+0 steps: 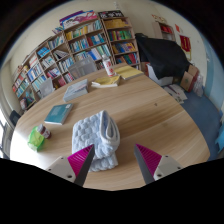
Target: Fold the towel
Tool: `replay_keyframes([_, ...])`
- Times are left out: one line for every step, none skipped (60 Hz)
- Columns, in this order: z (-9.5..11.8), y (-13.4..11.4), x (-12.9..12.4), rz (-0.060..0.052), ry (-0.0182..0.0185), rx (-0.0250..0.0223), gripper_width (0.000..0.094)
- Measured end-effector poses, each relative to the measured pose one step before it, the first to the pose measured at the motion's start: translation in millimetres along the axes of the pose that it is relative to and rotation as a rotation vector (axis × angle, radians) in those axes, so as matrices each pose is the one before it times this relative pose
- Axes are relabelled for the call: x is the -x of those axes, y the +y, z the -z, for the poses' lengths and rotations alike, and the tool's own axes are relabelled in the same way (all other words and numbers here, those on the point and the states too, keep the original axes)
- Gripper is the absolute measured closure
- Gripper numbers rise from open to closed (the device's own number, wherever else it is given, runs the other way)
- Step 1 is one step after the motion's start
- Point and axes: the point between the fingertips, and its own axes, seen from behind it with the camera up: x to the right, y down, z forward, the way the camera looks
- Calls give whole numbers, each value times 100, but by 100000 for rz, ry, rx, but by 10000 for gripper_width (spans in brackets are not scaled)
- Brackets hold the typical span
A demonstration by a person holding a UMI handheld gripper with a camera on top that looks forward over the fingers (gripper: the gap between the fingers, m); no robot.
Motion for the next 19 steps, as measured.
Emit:
replay_keyframes([877,1,-74,140,110,-168,103])
replay_keyframes([479,245,62,159,113,-508,105])
replay_keyframes([625,74,16,97,52,-399,102])
replay_keyframes([662,79,1,27,18,-336,105])
replay_keyframes([626,97,-19,-67,-15,-319,106])
replay_keyframes([624,83,-12,-201,41,-302,107])
replay_keyframes([618,109,4,-258,32,-320,107])
replay_keyframes([600,112,7,-263,-43,-329,105])
replay_keyframes([665,-132,-95,-241,-163,-195,105])
replay_keyframes([492,284,16,-253,-165,-431,104])
replay_keyframes([491,103,-6,-286,-116,-295,105])
replay_keyframes([444,114,-38,-298,-67,-260,106])
replay_keyframes([455,104,-62,-295,-20,-154,106])
replay_keyframes([346,112,-81,-320,6,-86,106])
replay_keyframes([339,119,-90,-379,24,35,105])
replay_keyframes([344,154,-119,-347,24,206,108])
replay_keyframes([255,178,-135,-306,62,252,108])
replay_keyframes([256,157,-181,-239,166,240,106])
replay_keyframes([246,-22,-165,-206,189,321,108])
